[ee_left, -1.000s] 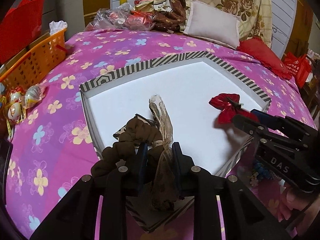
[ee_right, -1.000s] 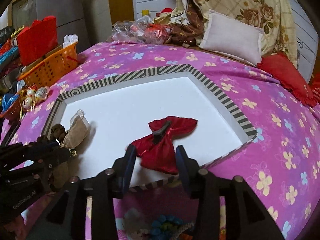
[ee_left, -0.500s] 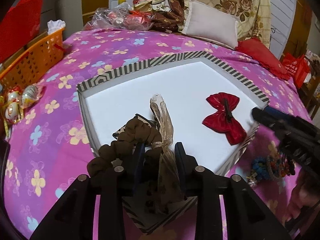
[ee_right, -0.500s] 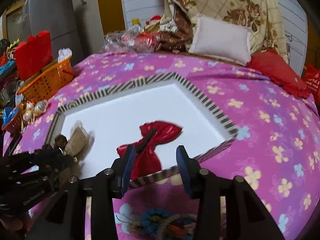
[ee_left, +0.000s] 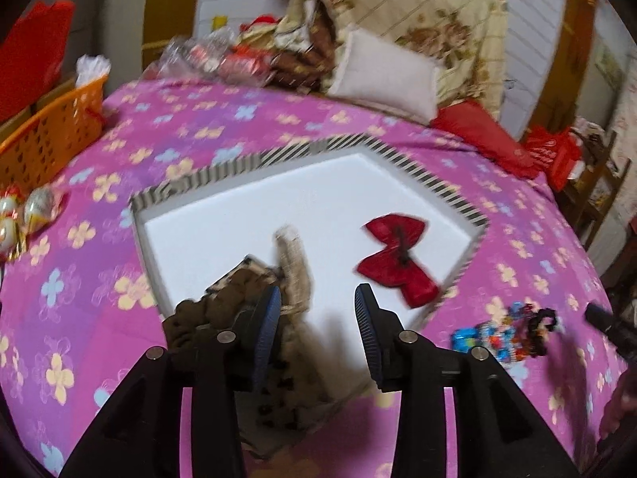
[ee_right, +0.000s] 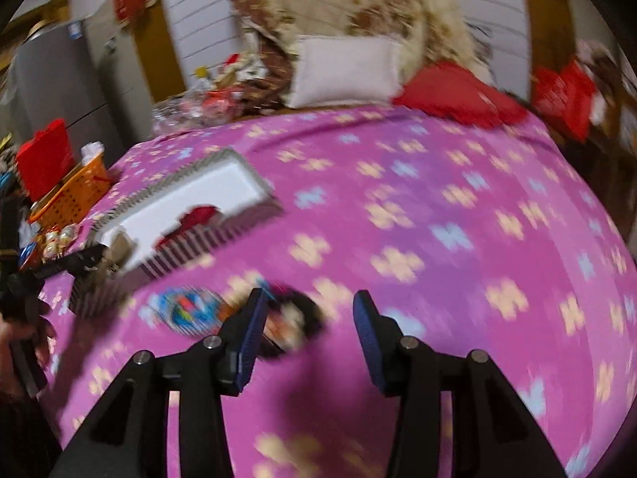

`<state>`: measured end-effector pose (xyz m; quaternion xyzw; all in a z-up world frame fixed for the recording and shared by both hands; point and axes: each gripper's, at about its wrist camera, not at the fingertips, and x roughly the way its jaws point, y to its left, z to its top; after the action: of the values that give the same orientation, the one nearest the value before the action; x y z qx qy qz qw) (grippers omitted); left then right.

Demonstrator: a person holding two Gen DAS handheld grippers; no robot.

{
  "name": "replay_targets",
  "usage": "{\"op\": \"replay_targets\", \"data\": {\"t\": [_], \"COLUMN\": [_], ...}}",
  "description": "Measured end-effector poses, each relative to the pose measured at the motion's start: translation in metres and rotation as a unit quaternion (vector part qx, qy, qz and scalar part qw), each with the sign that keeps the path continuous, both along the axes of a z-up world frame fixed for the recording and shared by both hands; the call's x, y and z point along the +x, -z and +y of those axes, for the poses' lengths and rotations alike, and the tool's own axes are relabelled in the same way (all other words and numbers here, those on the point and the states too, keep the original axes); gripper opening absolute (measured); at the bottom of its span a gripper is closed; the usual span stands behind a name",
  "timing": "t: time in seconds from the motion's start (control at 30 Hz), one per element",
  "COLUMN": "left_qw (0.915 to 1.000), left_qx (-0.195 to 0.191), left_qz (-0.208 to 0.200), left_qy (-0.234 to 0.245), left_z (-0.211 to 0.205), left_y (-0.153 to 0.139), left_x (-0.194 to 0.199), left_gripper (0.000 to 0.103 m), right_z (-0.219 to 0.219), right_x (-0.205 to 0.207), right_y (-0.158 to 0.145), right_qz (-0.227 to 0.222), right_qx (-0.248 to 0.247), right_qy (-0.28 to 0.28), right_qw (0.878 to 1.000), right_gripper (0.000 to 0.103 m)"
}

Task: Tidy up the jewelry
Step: 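Move both tools back toward the remaining accessories on the bedspread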

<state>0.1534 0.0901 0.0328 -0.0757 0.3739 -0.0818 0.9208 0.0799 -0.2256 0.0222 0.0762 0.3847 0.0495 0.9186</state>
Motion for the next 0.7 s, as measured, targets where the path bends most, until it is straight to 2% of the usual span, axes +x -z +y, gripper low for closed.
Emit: {"op": "replay_targets", "data": {"t": [0.1,0.17,0.23,0.37,0.47,0.57,0.6,0.63,0.7], "left_qw": [0.9988,0.9954,0.9920,0.9798,0.9739,0.9737,0.9740,0.9743,0.9749], "left_qx": [-0.012,-0.020,-0.020,-0.009,-0.009,-0.007,-0.012,-0.016,-0.023], "left_qz": [-0.037,-0.063,-0.070,-0.041,0.002,0.028,0.033,0.035,0.036], "left_qy": [0.031,0.070,0.103,0.195,0.227,0.226,0.224,0.222,0.219], "left_z": [-0.013,-0.027,-0.041,-0.080,-0.095,-0.097,-0.095,-0.093,-0.090], "left_y": [-0.010,-0.017,-0.018,-0.003,0.014,0.026,0.028,0.028,0.028], "left_x": [-0.011,-0.021,-0.027,-0.032,-0.027,-0.024,-0.022,-0.022,-0.022], "left_gripper": [0.047,0.049,0.049,0.049,0.049,0.049,0.049,0.049,0.049], "right_z": [-0.022,-0.022,-0.017,-0.003,0.012,0.021,0.020,0.018,0.016], "right_x": [-0.011,-0.011,-0.009,-0.001,0.013,0.030,0.034,0.036,0.030], "right_y": [0.024,0.035,0.040,0.035,0.033,0.041,0.045,0.046,0.039], "right_qz": [0.034,0.049,0.052,0.022,0.007,0.017,0.029,0.033,0.016], "right_qx": [0.034,0.036,0.035,0.042,0.017,-0.016,-0.012,0.001,0.013], "right_qy": [0.024,0.015,0.000,-0.039,-0.058,-0.060,-0.059,-0.060,-0.063], "right_qw": [0.999,0.998,0.998,0.998,0.998,0.998,0.998,0.998,0.998], "right_gripper": [0.047,0.047,0.047,0.047,0.045,0.036,0.025,0.009,0.008]}}
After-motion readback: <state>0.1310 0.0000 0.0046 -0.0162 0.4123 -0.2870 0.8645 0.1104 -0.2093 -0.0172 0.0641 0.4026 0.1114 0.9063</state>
